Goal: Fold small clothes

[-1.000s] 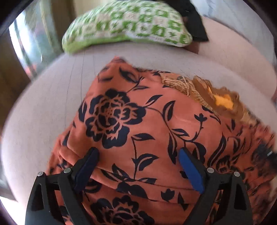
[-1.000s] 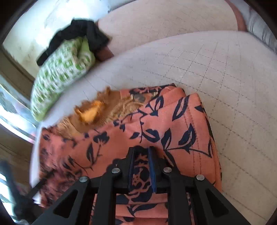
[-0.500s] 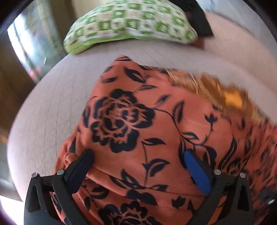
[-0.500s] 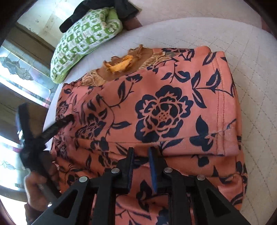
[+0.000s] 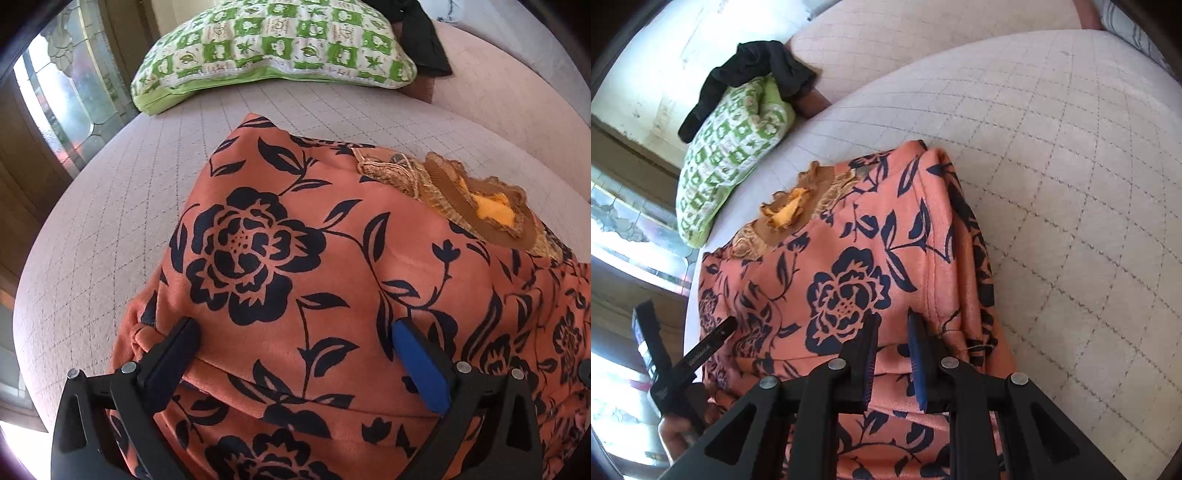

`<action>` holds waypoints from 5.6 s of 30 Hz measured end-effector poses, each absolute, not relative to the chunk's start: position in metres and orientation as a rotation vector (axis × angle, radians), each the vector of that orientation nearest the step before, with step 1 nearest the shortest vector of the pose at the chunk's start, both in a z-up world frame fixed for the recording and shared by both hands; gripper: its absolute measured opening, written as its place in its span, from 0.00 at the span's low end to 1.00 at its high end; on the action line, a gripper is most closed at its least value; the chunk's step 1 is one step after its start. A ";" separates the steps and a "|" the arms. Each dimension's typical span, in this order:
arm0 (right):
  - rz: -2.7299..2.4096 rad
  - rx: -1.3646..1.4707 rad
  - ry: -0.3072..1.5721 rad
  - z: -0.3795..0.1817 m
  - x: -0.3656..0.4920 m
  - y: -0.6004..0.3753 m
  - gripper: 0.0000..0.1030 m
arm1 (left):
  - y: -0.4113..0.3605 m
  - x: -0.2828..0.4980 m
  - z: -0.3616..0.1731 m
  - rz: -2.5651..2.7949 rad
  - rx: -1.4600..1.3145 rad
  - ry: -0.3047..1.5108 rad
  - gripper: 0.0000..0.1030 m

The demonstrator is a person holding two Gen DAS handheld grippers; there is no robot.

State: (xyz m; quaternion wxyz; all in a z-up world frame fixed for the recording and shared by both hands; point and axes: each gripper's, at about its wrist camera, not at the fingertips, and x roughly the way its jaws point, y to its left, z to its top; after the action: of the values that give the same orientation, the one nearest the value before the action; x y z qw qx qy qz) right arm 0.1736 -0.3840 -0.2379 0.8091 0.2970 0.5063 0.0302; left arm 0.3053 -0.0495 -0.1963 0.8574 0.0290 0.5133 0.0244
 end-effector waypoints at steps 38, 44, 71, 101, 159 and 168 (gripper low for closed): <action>0.116 0.673 1.314 -0.271 -0.071 -0.326 0.81 | 0.131 0.056 -0.231 0.091 -0.155 1.391 1.00; 0.061 0.644 1.433 -0.317 -0.065 -0.309 0.72 | 0.141 0.052 -0.255 0.026 -0.230 1.457 0.44; 0.349 0.825 0.735 -0.099 0.042 -0.400 0.06 | 0.143 0.212 -0.052 -0.289 -0.348 1.073 0.03; 0.457 0.441 0.909 -0.148 0.202 -0.215 0.39 | 0.135 0.259 -0.168 0.325 -0.622 1.004 0.27; -0.086 0.649 0.985 -0.185 0.167 -0.347 0.33 | -0.025 0.295 -0.191 0.003 0.058 1.083 0.83; -0.042 0.742 0.936 -0.215 0.239 -0.390 0.29 | -0.017 0.305 -0.194 0.025 0.023 1.056 0.83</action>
State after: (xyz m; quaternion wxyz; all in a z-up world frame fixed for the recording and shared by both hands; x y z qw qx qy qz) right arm 0.2391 -0.3900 -0.2148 0.8266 0.3495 0.4407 -0.0197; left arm 0.3050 -0.0175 -0.1936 0.8637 0.0108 0.5037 0.0118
